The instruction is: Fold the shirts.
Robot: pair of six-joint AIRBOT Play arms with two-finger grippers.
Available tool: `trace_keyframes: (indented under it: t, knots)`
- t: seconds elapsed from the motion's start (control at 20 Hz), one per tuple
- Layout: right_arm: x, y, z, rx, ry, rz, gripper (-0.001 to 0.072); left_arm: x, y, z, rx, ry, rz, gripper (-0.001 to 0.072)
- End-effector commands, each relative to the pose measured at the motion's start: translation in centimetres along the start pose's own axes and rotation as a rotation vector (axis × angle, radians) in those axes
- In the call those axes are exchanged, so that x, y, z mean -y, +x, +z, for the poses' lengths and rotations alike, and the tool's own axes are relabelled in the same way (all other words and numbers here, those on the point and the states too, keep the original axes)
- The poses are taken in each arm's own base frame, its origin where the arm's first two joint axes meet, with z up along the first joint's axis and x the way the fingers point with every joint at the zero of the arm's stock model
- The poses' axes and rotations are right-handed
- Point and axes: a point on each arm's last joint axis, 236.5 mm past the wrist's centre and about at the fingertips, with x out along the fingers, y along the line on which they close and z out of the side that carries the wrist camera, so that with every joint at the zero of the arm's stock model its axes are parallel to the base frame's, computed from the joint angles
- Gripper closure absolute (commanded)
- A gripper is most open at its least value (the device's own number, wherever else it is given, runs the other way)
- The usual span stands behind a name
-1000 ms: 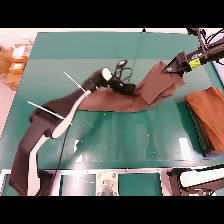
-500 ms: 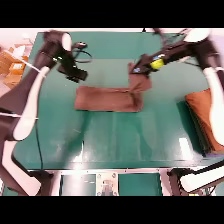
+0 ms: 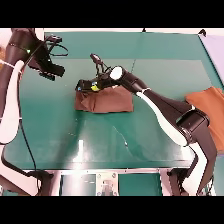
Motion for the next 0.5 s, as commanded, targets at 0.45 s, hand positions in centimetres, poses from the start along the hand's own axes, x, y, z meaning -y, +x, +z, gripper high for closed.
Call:
trace_keyframes:
  t: [0.45]
  knots:
    - [23.0, -21.1, -3.2, -0.174, 0.434, -0.259, 0.0103, -0.4, -0.1, -0.6, -0.021, -0.003, 0.004, 0.0686]
